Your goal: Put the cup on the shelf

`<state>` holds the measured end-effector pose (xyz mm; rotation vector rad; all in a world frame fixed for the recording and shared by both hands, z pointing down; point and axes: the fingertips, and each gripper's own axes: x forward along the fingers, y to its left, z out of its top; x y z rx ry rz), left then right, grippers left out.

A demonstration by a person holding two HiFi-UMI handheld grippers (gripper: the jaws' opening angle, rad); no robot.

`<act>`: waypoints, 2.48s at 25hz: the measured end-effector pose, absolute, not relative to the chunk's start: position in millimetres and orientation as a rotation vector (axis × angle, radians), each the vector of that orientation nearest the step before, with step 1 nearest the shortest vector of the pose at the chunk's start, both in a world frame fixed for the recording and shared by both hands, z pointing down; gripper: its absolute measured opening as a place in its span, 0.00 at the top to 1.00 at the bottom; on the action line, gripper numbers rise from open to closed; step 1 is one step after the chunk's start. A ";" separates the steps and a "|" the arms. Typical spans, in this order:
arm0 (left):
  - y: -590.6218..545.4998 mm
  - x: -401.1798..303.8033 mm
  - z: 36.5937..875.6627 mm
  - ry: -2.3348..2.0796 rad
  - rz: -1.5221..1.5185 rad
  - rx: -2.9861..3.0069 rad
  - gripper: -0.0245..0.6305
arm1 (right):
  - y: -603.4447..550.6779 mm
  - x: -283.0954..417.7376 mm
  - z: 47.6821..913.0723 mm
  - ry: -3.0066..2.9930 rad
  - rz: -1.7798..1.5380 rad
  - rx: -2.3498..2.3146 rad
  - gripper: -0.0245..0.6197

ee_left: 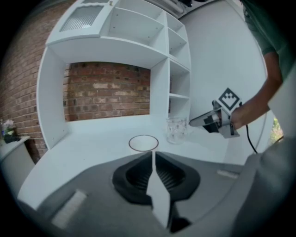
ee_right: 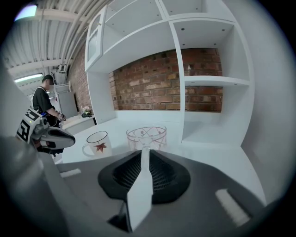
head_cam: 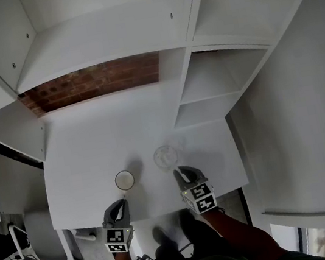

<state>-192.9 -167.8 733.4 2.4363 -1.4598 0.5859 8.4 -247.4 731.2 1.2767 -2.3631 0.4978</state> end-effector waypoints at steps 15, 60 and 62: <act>-176.1 -201.0 761.1 -1.542 0.615 2.346 0.76 | -254.4 32.8 657.4 -2.424 0.400 1.344 0.88; -250.3 -177.8 780.2 -1.636 0.540 2.447 0.27 | -272.0 84.2 501.0 -2.469 0.196 1.544 0.87; -252.8 -176.6 779.6 -1.642 0.532 2.452 0.29 | -273.5 87.8 492.6 -2.473 0.192 1.552 0.87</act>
